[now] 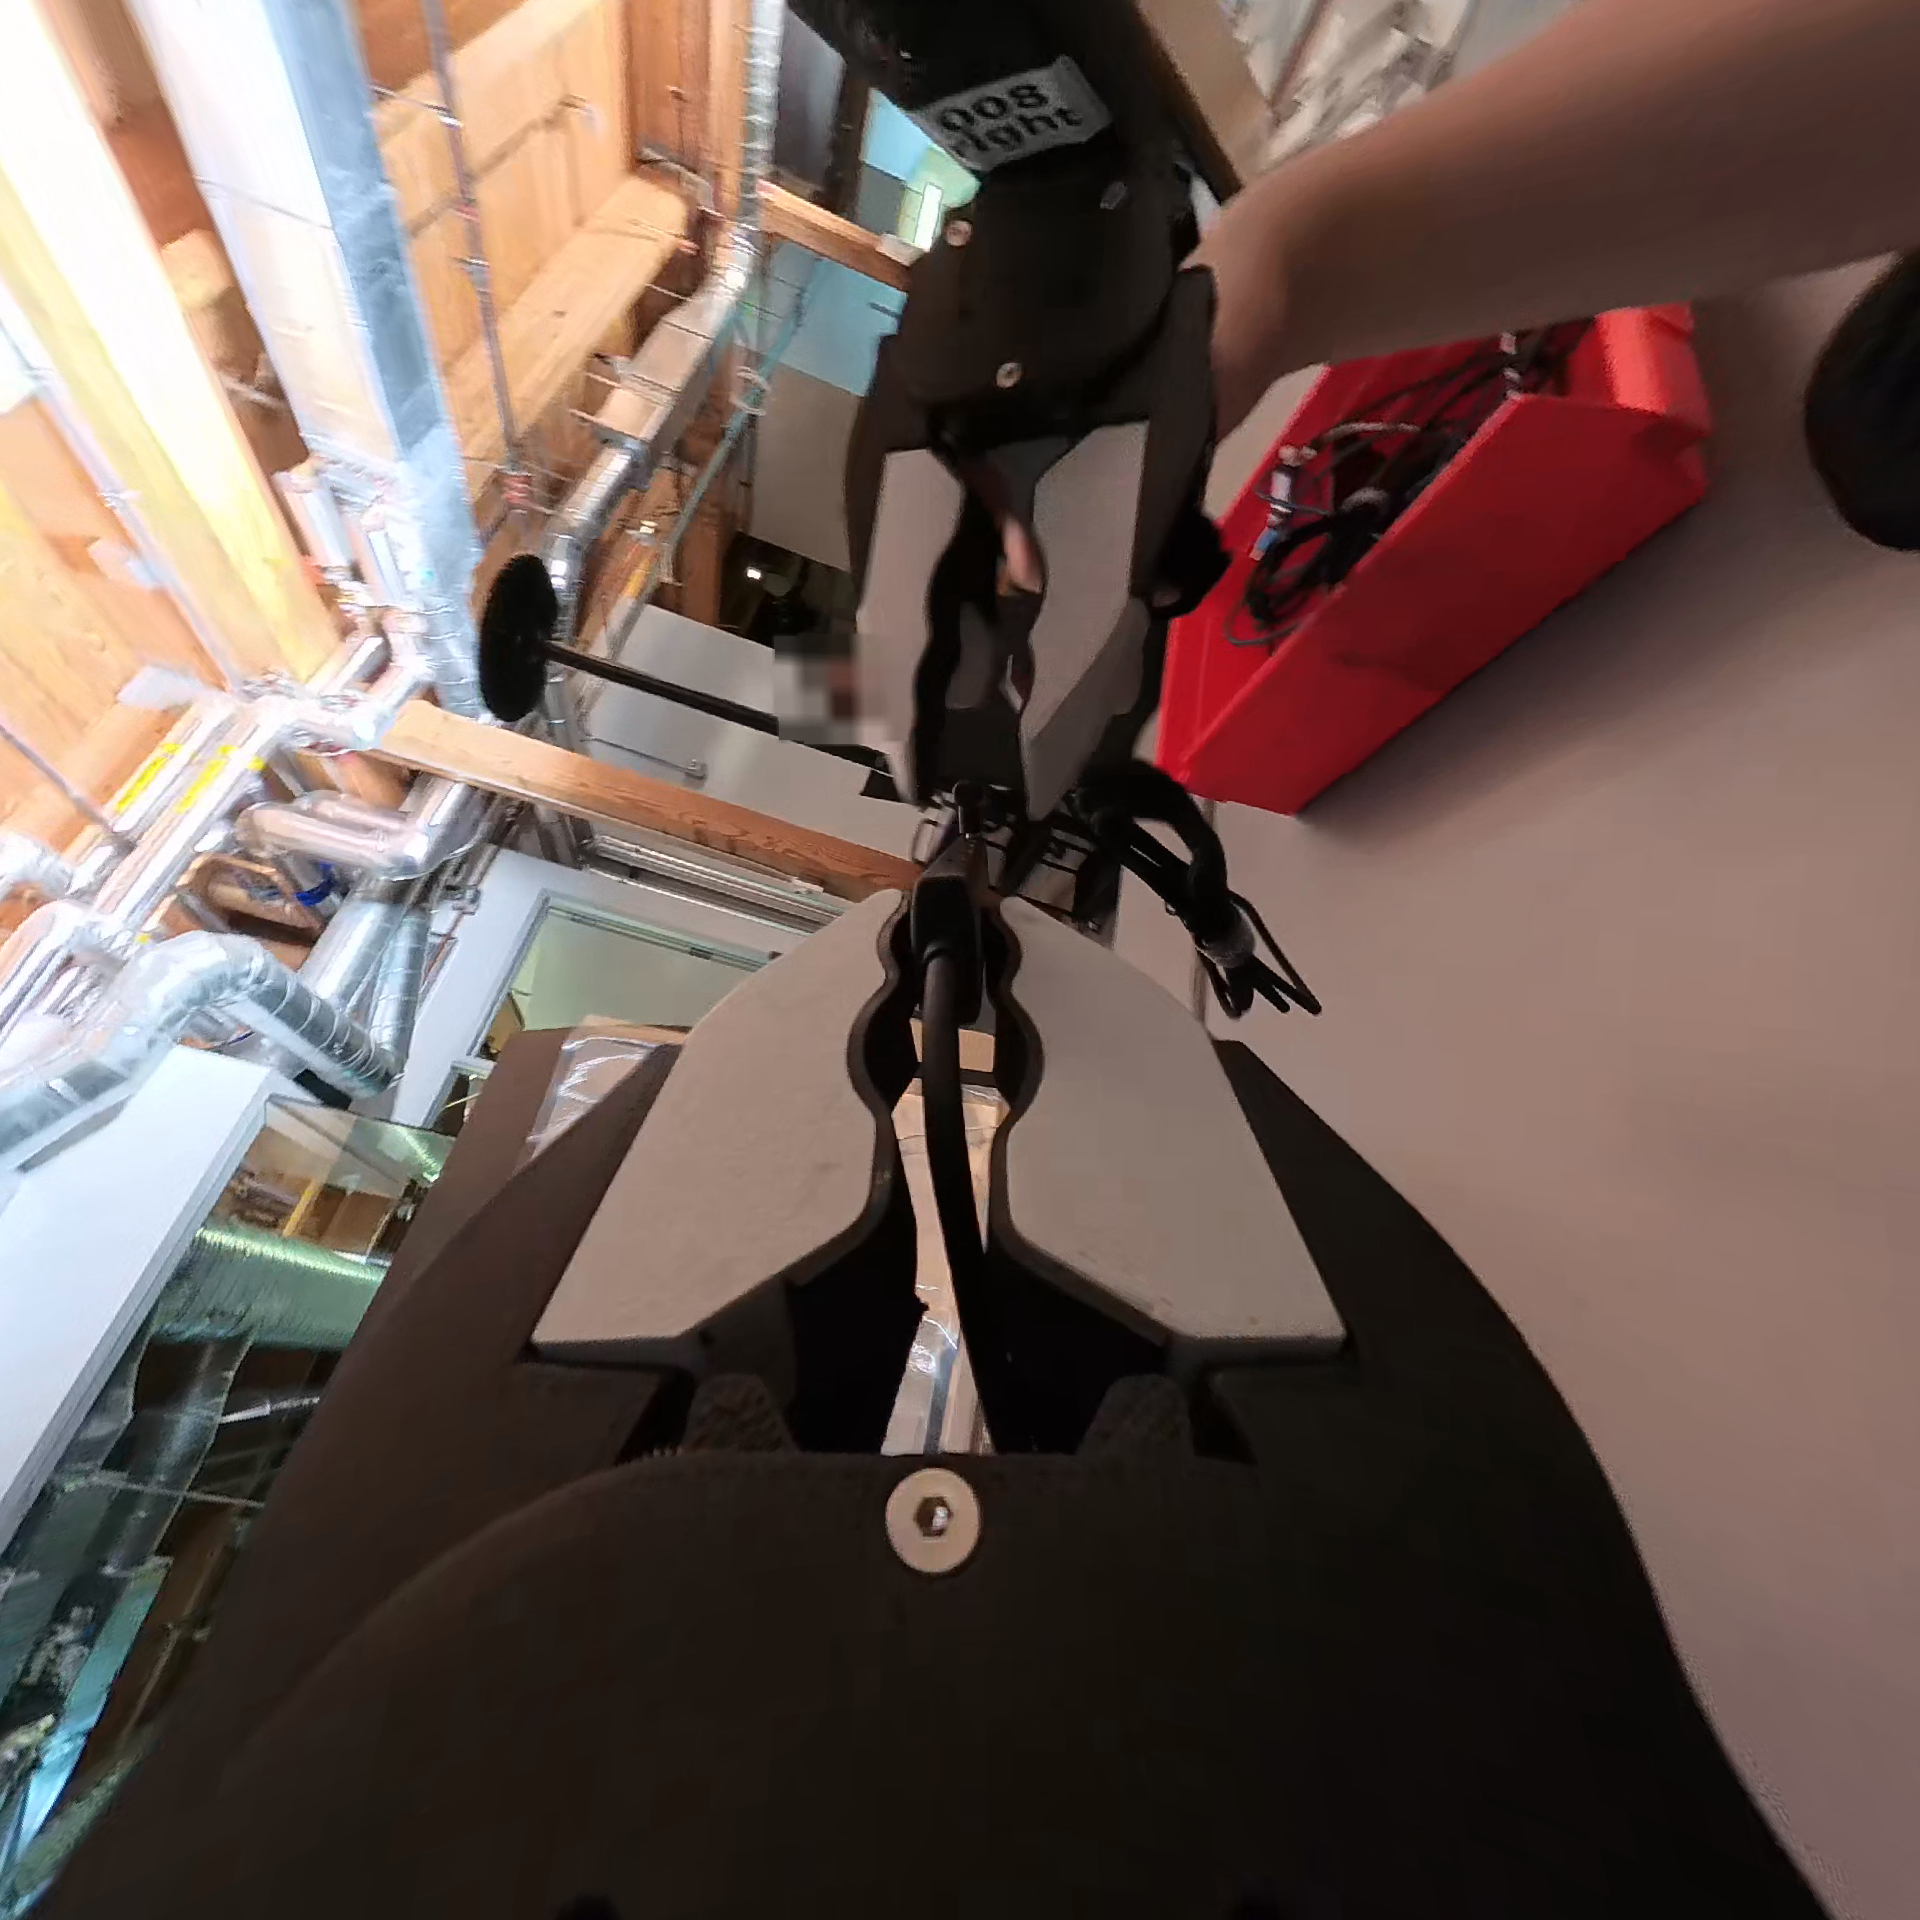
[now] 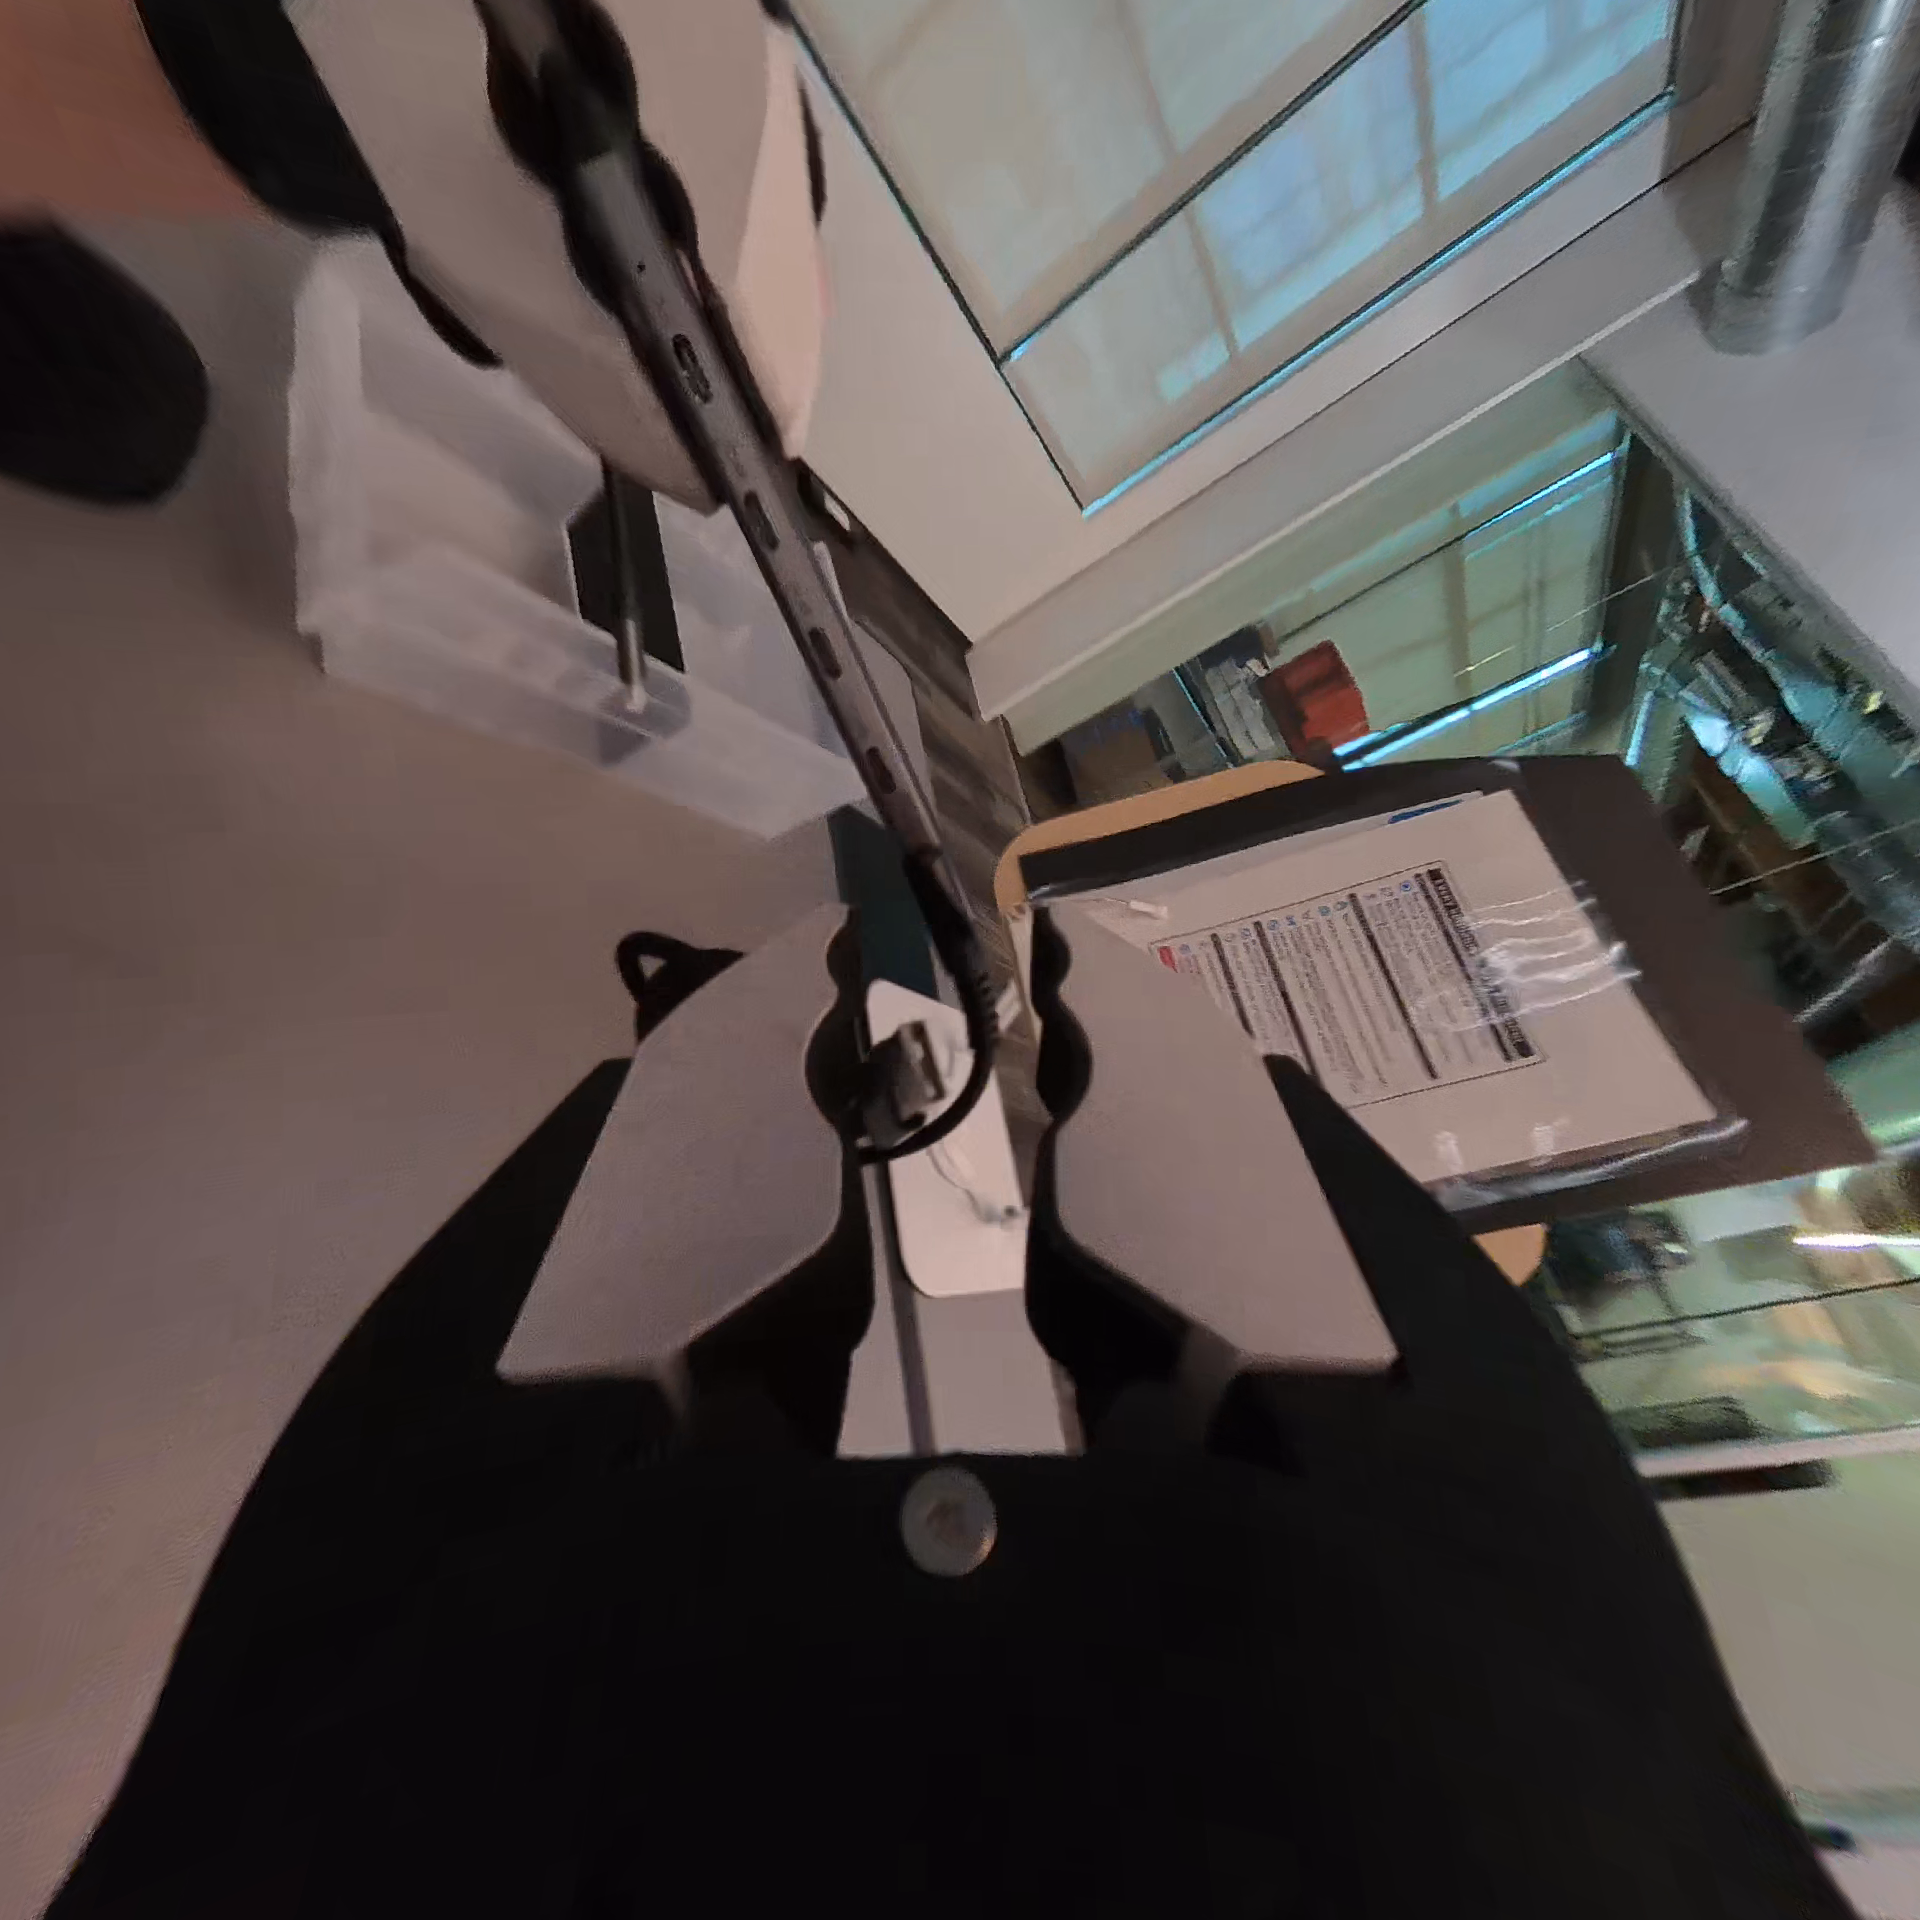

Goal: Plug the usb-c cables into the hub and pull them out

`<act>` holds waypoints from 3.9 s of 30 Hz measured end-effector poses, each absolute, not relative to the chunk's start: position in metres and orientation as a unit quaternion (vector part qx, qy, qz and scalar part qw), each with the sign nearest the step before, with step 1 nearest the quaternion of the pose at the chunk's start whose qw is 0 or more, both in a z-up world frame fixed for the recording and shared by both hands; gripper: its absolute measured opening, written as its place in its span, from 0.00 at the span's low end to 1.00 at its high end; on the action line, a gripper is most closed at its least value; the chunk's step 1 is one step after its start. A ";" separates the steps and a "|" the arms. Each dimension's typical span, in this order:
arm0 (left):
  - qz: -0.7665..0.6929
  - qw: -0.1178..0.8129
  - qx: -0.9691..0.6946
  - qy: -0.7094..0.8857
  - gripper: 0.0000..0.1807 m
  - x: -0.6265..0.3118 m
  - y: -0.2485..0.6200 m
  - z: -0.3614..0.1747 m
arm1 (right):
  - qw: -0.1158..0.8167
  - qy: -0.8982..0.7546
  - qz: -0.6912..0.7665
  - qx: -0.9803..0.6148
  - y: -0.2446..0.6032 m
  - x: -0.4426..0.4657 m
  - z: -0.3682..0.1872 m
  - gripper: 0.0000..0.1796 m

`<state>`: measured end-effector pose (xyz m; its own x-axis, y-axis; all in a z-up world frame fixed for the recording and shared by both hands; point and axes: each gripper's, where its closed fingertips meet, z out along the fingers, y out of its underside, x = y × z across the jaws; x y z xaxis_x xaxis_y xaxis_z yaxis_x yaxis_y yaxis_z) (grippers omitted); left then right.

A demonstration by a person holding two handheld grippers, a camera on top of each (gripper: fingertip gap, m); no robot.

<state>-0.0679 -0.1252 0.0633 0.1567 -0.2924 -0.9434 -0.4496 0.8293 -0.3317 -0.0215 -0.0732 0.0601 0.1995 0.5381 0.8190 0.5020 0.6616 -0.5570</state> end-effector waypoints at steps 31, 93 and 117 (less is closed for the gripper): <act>-0.136 0.589 -0.696 0.387 0.29 -0.095 -0.044 0.049 | 0.712 -0.459 -0.405 -0.343 -0.023 -0.061 0.073 0.06; -0.095 0.501 -0.744 0.432 0.13 -0.105 -0.012 0.008 | 0.667 -0.554 -0.385 -0.316 -0.013 -0.079 0.023 0.05; -0.102 0.557 -0.716 0.409 0.13 -0.152 -0.033 0.061 | 0.678 -0.278 -0.324 -0.598 -0.079 0.254 0.143 0.04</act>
